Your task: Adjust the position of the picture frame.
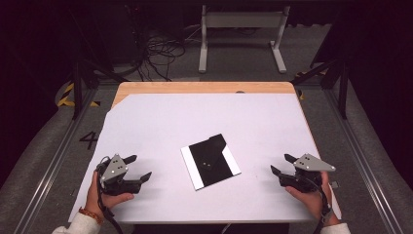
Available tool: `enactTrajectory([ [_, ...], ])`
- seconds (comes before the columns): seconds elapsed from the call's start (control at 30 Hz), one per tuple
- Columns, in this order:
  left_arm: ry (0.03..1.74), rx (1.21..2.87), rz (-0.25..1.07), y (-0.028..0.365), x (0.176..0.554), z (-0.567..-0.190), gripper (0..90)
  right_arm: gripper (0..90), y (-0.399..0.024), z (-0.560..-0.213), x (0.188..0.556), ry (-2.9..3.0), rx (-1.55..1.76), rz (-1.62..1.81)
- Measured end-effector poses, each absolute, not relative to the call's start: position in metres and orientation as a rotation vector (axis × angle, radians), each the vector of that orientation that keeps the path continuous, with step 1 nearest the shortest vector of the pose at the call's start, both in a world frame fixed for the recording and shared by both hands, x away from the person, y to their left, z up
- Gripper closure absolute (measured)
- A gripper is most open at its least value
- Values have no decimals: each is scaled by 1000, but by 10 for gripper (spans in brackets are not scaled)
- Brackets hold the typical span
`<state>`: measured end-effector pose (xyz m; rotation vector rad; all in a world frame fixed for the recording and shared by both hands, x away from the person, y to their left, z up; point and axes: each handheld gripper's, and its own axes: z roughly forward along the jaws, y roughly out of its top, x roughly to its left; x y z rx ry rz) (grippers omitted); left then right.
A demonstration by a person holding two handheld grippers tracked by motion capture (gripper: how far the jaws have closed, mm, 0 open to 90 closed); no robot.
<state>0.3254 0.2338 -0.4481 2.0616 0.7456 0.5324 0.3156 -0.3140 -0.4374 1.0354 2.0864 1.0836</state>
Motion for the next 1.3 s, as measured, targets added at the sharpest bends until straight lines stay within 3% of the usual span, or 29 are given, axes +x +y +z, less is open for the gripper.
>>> enactTrajectory([
  [0.33,718,2103,499,225,323,-448,495,662,-305,-440,325,2154,1033,1109],
  [0.57,685,2170,421,212,337,-450,892,870,-303,-443,326,2195,1022,1100],
  [0.63,671,2190,405,206,340,-451,896,900,-301,-442,325,2206,1018,1099],
  [1.3,692,2236,309,144,391,-462,898,900,-234,-449,350,2343,997,1067],
])
